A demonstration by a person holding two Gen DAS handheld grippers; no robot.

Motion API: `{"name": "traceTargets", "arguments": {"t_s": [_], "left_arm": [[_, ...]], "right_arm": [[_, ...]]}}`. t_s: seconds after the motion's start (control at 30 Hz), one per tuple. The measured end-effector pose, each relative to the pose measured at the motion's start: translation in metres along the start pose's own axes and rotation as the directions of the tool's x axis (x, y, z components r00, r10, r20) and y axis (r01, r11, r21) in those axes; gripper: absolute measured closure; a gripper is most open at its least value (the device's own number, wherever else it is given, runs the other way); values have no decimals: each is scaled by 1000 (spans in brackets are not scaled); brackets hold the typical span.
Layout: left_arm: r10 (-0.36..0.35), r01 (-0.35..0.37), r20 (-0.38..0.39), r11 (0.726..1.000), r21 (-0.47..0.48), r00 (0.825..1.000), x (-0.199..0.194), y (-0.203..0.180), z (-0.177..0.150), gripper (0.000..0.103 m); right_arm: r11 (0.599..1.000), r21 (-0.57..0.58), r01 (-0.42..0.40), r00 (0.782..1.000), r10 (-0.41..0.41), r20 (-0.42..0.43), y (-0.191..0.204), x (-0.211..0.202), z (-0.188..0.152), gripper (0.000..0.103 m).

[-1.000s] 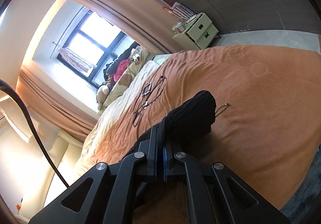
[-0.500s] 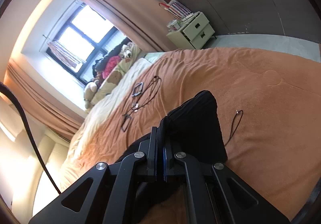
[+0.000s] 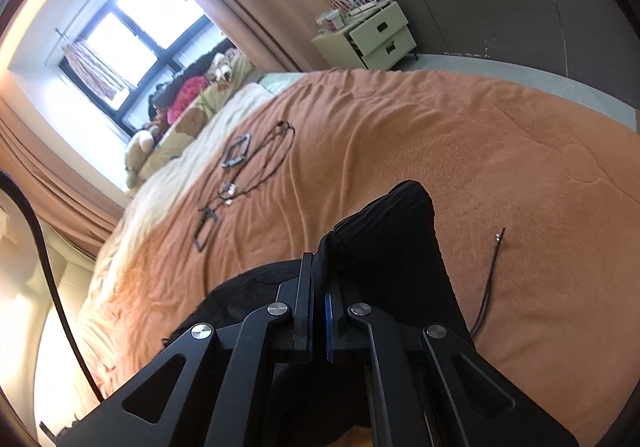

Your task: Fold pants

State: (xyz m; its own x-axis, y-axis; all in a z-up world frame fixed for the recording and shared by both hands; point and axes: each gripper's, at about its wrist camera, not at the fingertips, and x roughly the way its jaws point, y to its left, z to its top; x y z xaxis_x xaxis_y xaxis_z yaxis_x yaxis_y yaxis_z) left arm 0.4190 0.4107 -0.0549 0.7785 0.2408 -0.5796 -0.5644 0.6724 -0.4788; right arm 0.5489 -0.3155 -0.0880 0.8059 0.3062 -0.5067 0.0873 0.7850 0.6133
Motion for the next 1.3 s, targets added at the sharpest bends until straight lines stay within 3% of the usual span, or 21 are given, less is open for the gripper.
{"name": "traceTargets", "arguments": {"t_s": [0.4, 0.87, 0.97, 1.03, 1.07, 1.1, 1.13, 1.17, 1.2, 1.23, 1.3], "left_arm": [[99, -103, -154, 994, -21, 983, 120, 8, 1, 98], [169, -167, -206, 986, 30, 964, 175, -2, 6, 98], [195, -190, -237, 981, 43, 952, 188, -3, 4, 98], [219, -209, -291, 976, 65, 931, 197, -3, 1, 96], [224, -212, -306, 975, 70, 926, 197, -4, -1, 88], [221, -208, -316, 975, 74, 923, 194, -5, -1, 70], [218, -204, -318, 976, 79, 923, 191, -5, 0, 57], [220, -202, -311, 975, 87, 925, 185, -6, 1, 33], [221, -201, -288, 975, 98, 932, 177, -7, 3, 27], [218, -195, -258, 974, 112, 941, 167, -8, 7, 27], [225, -197, -249, 971, 134, 942, 156, -9, 10, 27]], "right_arm": [[994, -5, 107, 990, -107, -93, 19, 55, 18, 102], [984, -39, 176, 972, -180, -152, 37, 92, 39, 102], [982, -55, 182, 969, -189, -159, 36, 97, 36, 102], [983, -59, 172, 968, -180, -175, 38, 97, 34, 96], [988, -51, 146, 972, -153, -180, 39, 94, 34, 86], [992, -48, 115, 975, -122, -183, 41, 87, 33, 62], [994, -54, 94, 979, -102, -178, 43, 82, 33, 46], [995, -69, 78, 982, -89, -166, 46, 75, 32, 28], [993, -95, 68, 985, -82, -152, 52, 67, 31, 25], [991, -125, 50, 986, -69, -153, 58, 61, 29, 25], [985, -173, 13, 987, -40, -156, 68, 53, 26, 25]]}}
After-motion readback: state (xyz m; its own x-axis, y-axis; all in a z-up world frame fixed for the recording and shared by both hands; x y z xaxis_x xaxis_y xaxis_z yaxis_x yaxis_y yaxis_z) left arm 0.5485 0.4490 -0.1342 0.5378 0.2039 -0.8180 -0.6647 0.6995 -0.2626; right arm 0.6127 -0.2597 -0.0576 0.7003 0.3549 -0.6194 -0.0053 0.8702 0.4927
